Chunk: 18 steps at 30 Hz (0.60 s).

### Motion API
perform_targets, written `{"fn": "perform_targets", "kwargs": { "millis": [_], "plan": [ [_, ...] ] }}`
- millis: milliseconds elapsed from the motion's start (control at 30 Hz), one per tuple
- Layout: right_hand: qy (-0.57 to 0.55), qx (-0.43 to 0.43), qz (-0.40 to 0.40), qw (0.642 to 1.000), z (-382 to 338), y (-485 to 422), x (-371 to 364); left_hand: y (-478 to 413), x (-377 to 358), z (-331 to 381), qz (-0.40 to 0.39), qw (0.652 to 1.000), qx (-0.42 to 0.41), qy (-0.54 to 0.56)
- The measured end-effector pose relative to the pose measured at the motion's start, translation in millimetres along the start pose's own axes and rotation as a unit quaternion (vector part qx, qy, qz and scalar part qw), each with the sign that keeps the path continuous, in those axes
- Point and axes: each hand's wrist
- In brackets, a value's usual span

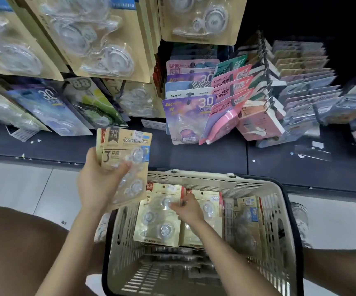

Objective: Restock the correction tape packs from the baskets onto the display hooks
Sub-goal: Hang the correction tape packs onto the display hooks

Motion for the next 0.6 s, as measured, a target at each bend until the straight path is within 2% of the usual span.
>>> {"fn": "perform_targets", "kwargs": {
  "millis": [267, 433, 600],
  "plan": [
    [-0.079, -0.037, 0.029, 0.996, 1, -18, -1, 10, -8, 1, 0.021, 0.999, 0.010, 0.032],
    [-0.136, 0.038, -0.007, 0.990, 7, -24, -9, 22, -11, -3, 0.028, 0.999, 0.024, 0.033],
    [-0.077, 0.062, -0.046, 0.994, -1, -13, 2, 36, -5, -6, 0.031, 0.999, 0.012, 0.034]
  ]
}}
Point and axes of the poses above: each hand's wrist, its own y-axis away from the middle knuckle, its own x-axis out of the back of the hand, z = x × y, and after that the axes turned 15 degrees about -z, right-handed
